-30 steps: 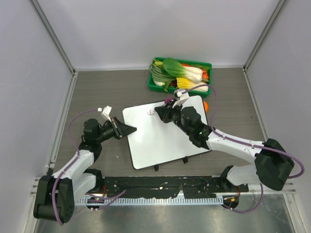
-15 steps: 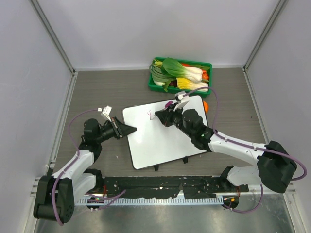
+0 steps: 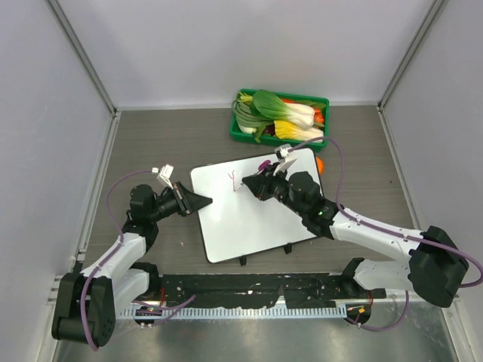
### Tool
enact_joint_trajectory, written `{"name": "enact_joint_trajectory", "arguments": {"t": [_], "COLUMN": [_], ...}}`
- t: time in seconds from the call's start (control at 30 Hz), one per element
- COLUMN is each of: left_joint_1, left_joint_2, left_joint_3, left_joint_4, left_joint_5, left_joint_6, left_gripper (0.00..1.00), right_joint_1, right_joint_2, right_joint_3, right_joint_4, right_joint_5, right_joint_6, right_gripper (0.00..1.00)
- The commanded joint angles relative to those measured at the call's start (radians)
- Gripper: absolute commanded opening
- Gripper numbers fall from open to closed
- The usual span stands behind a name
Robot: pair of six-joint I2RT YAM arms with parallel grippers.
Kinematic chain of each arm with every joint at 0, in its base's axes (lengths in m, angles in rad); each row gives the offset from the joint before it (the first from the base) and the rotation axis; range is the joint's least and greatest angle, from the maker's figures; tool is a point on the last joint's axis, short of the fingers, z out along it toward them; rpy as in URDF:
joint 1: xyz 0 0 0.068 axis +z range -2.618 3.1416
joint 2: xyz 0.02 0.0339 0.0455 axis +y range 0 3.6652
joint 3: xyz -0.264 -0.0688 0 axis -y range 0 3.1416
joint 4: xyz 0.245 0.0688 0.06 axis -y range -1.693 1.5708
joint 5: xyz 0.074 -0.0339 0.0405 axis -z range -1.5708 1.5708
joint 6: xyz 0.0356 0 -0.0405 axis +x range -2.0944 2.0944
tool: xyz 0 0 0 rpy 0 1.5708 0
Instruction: Write a sentence on the whiteboard
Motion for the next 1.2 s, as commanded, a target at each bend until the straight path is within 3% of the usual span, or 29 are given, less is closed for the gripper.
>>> {"name": "enact_joint_trajectory", "arguments": {"t": [0.0, 0.57, 1.17], "left_joint_1": [0.001, 0.000, -0.002], "left_joint_2": [0.020, 0.017, 0.020], "left_joint_3": [-0.013, -0.013, -0.013], "left_joint_4": [-0.092, -0.094, -0.094], "left_joint_5": [-0.160, -0.163, -0.163], "left_joint_6": [0.199, 0.199, 0.200], "left_gripper": [0.00, 0.00, 0.00], "right_joint_1": [0.005, -0.026, -0.029], "right_joint_2": [-0.072, 0.027, 0.059], "right_joint_3": [0.019, 0.103, 0.076], "right_joint_4": [0.082, -0.030, -0.009], "right_joint_5": [-0.020, 0.107, 0.066], "right_joint_6": [0.035, -0.007, -0.001], "right_gripper": [0.01, 0.01, 0.01]}}
